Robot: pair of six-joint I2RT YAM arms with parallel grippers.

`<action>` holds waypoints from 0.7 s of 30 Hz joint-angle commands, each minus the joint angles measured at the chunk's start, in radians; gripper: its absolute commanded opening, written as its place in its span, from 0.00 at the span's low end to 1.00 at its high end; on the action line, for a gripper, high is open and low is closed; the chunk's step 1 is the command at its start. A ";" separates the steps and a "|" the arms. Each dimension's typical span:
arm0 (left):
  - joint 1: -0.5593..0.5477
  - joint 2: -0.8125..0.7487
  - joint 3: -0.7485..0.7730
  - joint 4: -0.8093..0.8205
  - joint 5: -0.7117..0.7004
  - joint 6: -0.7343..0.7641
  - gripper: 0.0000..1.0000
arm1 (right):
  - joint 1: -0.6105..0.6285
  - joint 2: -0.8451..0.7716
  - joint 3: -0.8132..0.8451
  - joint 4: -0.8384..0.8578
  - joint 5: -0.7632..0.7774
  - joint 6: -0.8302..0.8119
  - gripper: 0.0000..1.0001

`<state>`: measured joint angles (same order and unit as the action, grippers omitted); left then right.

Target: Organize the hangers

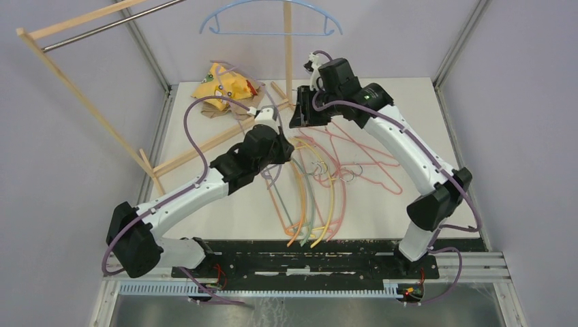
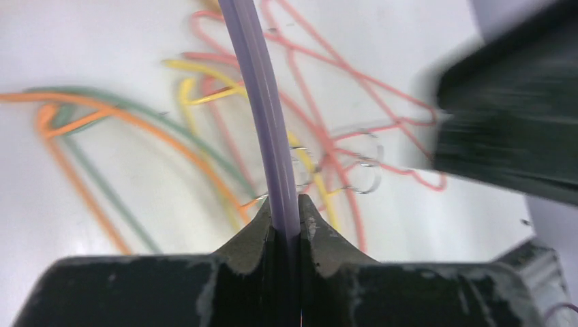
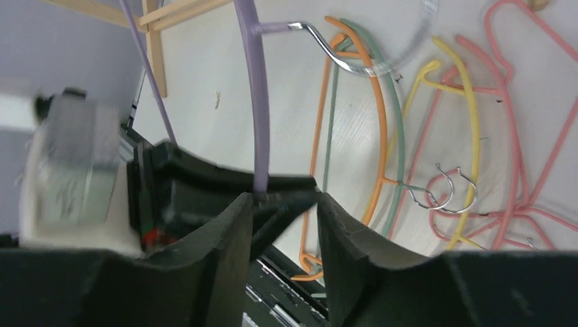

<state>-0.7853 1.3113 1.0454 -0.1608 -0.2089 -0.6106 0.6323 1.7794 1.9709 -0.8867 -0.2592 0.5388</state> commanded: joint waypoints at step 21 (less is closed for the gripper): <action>0.196 -0.162 0.195 0.227 0.137 -0.001 0.03 | -0.016 -0.388 -0.283 -0.070 0.523 -0.260 0.98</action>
<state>-0.7025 1.0916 1.1400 -0.0788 -0.1959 -0.6193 0.6189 1.3857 1.6638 -0.9909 0.2008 0.3050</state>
